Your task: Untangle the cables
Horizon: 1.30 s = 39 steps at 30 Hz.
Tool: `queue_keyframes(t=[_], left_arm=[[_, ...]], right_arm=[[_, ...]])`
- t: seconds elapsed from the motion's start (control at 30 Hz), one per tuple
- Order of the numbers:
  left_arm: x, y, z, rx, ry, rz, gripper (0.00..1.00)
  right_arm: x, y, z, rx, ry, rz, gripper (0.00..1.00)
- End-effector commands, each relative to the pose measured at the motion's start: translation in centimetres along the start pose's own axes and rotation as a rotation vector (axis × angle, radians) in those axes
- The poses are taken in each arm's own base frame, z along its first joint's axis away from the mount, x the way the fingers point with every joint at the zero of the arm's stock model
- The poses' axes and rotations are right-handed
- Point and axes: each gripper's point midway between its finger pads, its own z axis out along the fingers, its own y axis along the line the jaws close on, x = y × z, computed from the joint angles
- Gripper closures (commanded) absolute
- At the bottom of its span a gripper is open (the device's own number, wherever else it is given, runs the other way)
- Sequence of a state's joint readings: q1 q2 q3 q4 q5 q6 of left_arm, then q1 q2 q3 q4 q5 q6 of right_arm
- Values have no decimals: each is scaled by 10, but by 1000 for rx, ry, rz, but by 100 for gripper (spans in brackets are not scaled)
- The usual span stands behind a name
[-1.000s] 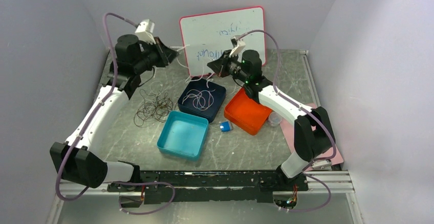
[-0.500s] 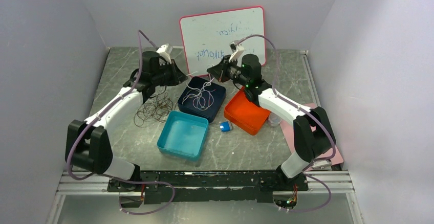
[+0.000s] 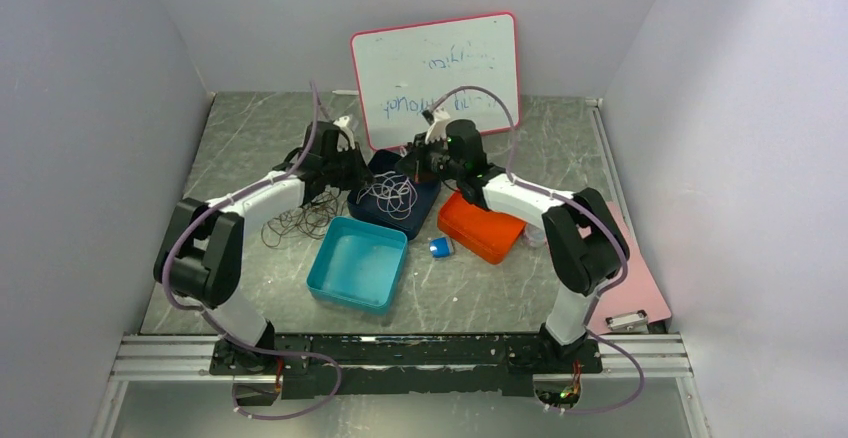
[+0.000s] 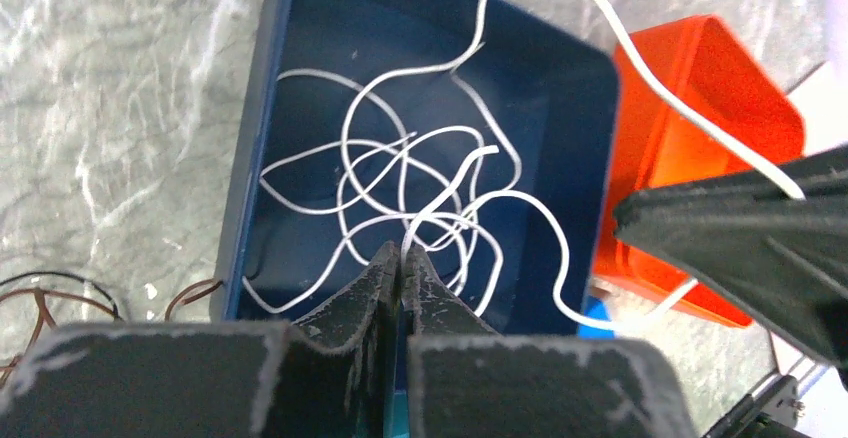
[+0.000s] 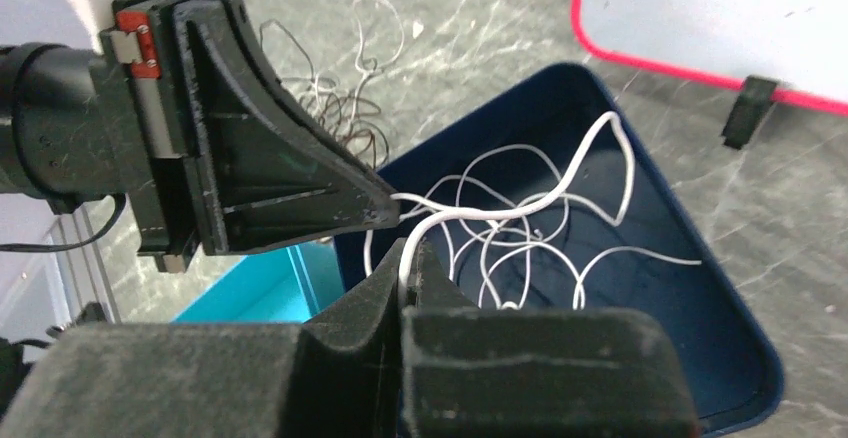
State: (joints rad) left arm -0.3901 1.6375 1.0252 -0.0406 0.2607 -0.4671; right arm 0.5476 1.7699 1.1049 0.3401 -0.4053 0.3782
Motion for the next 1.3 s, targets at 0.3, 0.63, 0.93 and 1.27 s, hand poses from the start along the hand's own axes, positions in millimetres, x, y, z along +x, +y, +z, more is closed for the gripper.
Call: queue_keyframes(t=[0.3, 0.63, 0.93, 1.27], left_arm=[[40, 36, 38, -103, 82, -13, 93], [18, 27, 25, -115, 34, 7, 82], [-38, -4, -14, -89, -104, 42, 54], [-49, 1, -42, -162, -163, 64, 48]], right_arm=[[78, -15, 39, 89, 204, -73, 100], [82, -26, 39, 153, 229, -90, 100], [67, -43, 35, 273, 272, -145, 100], [87, -53, 39, 299, 382, -159, 90]])
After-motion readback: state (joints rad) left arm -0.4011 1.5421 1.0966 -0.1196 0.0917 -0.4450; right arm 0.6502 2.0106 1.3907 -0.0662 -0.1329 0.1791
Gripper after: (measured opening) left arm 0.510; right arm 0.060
